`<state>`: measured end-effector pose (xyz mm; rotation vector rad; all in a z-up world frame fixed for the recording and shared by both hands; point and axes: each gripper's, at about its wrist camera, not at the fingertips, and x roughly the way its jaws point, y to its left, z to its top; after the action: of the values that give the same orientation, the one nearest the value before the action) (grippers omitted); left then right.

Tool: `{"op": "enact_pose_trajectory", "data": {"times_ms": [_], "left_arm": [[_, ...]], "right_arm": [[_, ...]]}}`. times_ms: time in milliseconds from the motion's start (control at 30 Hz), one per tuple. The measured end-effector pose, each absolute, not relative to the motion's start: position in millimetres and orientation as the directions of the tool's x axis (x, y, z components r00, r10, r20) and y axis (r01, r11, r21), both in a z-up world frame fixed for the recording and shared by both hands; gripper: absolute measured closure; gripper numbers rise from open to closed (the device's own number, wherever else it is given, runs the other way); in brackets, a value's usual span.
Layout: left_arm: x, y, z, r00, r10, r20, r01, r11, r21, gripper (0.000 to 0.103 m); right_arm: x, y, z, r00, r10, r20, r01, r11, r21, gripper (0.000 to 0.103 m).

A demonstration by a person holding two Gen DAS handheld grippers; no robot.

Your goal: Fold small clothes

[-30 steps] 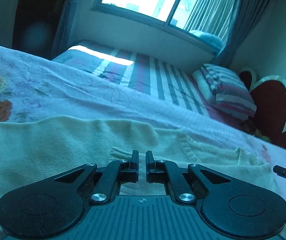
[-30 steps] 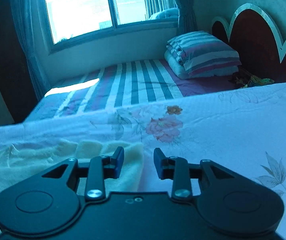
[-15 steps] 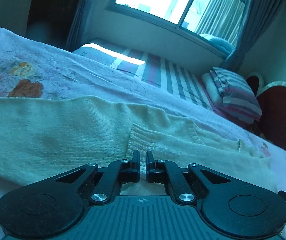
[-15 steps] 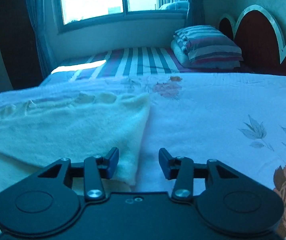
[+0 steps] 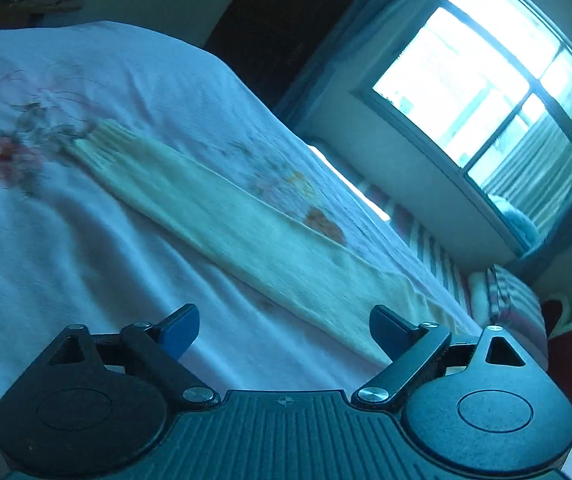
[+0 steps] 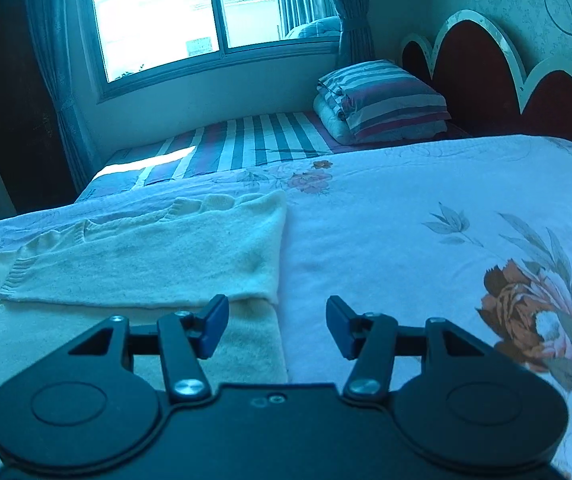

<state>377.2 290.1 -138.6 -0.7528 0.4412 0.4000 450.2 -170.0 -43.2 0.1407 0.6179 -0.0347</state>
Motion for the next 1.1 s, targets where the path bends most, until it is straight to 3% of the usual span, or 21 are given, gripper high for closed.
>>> {"op": "enact_pose_trajectory", "data": {"times_ms": [100,400,567,667,733,967,1100], "left_arm": [[355.9,333.5,-146.1,0.856,0.207,-0.474,-0.501,0.558,-0.661,0.035],[353.0,423.7,-188.4,0.866,0.234,-0.441,-0.497,0.311,-0.810,0.035],[373.3,446.8,-205.8,0.876,0.187,-0.444,-0.482,0.301,-0.823,0.057],[382.6,461.2,-217.8,0.880,0.164,-0.446,-0.475,0.286,-0.832,0.078],[387.6,465.7,-226.1,0.876,0.157,-0.455,-0.481,0.287,-0.828,0.098],[403.5,460.4,-231.2,0.885,0.176,-0.432,-0.466,0.370,-0.804,0.098],[415.0,463.1,-217.7,0.866,0.180,-0.467,-0.495,0.444,-0.747,0.101]], "right_arm": [[439.2,-161.9,-44.0,0.806,0.002,-0.592,0.104,0.984,0.144,0.049],[425.9,-123.3,-29.6,0.816,-0.025,-0.578,0.155,0.972,0.176,0.049],[423.2,-102.7,-22.6,0.823,-0.038,-0.567,0.167,0.970,0.177,0.049],[422.1,-95.3,-21.4,0.823,-0.052,-0.566,0.185,0.966,0.181,0.049],[421.6,-92.4,-21.8,0.822,-0.063,-0.566,0.194,0.965,0.176,0.049],[425.9,-106.8,-26.6,0.801,-0.108,-0.588,0.298,0.925,0.237,0.049],[424.4,-123.7,-27.1,0.797,-0.127,-0.590,0.347,0.897,0.275,0.049]]}}
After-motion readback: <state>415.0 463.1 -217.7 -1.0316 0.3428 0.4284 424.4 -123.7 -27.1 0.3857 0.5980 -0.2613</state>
